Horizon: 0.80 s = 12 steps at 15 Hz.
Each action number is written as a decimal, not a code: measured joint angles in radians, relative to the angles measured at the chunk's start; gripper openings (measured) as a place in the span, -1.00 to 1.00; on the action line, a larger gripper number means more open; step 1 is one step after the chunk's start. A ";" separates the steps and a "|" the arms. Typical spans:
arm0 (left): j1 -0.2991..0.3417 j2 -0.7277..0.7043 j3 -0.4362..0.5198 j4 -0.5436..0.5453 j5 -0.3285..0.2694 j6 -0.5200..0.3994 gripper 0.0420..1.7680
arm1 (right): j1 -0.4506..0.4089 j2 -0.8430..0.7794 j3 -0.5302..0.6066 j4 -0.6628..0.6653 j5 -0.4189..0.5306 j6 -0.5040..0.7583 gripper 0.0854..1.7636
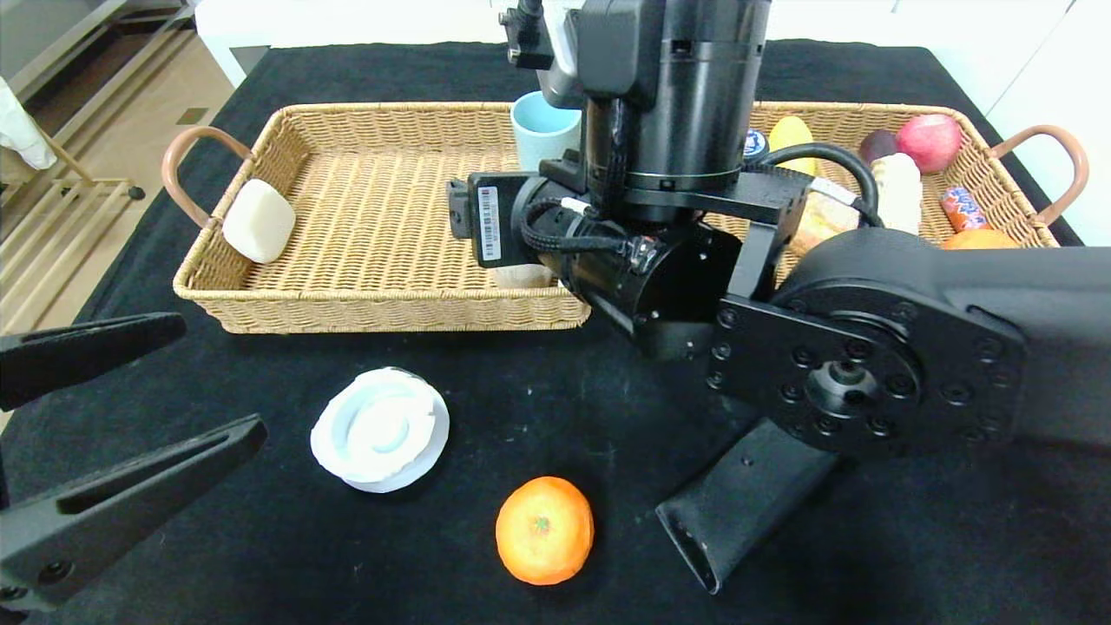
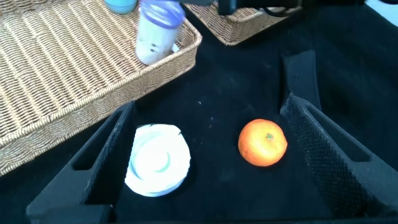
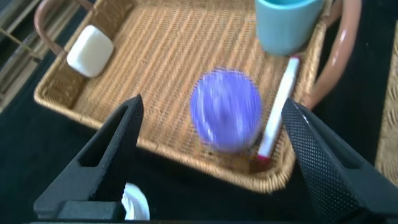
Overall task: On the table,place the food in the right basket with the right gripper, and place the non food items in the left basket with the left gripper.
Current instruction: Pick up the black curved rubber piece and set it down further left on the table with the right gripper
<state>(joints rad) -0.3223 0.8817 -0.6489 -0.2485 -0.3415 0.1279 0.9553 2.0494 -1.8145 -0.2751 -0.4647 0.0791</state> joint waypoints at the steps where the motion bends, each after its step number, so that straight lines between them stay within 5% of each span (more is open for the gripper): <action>1: 0.000 0.000 0.000 0.000 0.000 0.000 0.94 | 0.008 -0.026 0.044 0.003 -0.017 0.000 0.85; 9: 0.000 0.000 0.003 0.001 0.000 0.000 0.94 | 0.015 -0.251 0.385 0.050 -0.051 0.011 0.90; 12: 0.000 0.004 0.006 0.002 0.000 0.000 0.94 | -0.012 -0.338 0.428 0.238 -0.073 0.130 0.91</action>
<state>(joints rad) -0.3223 0.8860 -0.6432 -0.2468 -0.3415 0.1279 0.9432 1.7115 -1.3864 -0.0374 -0.5377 0.2087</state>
